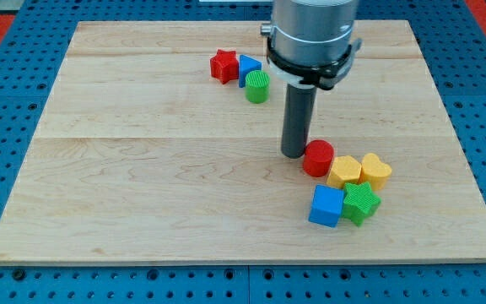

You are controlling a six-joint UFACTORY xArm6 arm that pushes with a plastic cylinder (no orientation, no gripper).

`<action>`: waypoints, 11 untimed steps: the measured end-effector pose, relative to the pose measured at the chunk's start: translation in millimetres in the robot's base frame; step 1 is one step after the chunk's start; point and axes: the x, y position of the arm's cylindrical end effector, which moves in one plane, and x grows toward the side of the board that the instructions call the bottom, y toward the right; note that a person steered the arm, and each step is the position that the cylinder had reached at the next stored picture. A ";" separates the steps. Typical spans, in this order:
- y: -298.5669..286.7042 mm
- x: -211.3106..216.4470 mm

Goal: Slide green circle to the left side of the board

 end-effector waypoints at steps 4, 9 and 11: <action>20.7 -95.5; -127.8 -119.4; -197.2 -174.4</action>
